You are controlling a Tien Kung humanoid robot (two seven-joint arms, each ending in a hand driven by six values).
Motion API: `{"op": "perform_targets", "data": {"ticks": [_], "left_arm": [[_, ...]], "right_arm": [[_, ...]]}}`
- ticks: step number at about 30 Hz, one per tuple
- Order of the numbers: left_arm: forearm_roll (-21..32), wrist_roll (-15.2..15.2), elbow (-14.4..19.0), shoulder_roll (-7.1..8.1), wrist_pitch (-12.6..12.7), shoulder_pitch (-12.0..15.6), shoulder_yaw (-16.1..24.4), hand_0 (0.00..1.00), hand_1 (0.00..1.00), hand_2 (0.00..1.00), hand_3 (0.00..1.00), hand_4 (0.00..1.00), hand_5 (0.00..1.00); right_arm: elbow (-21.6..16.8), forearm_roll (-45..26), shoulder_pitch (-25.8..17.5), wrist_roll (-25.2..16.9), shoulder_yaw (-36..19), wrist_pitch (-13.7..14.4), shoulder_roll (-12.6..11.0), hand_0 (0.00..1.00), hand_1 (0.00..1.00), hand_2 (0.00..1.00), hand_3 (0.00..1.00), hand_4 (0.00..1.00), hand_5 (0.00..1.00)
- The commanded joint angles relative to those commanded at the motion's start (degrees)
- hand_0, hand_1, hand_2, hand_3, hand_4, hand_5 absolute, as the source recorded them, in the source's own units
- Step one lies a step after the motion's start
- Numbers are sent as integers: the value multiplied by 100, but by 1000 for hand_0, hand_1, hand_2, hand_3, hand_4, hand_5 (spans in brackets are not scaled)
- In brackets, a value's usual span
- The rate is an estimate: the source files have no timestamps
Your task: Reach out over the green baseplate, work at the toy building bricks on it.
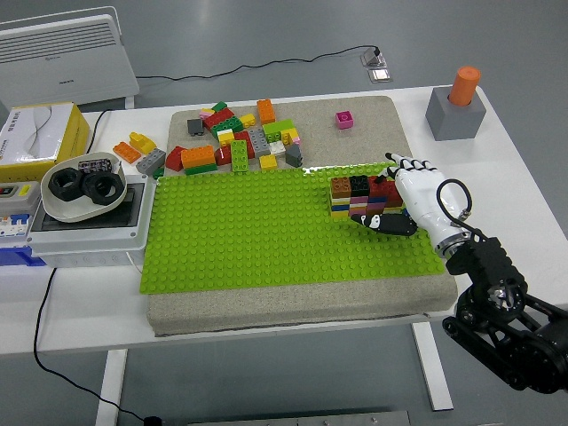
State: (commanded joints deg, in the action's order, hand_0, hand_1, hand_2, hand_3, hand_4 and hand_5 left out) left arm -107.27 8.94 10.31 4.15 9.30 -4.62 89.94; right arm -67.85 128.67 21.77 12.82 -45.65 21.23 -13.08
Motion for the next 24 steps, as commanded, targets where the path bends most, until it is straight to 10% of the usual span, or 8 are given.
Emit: {"op": "perform_targets", "data": {"ticks": [24], "left_arm": [[1,13,0,-4,1,27,-2,703,432,365,489,396,143]], "right_arm": [[-38,-48,-13,-29,-60,15,-29,882,906,931,606,998,681]]}}
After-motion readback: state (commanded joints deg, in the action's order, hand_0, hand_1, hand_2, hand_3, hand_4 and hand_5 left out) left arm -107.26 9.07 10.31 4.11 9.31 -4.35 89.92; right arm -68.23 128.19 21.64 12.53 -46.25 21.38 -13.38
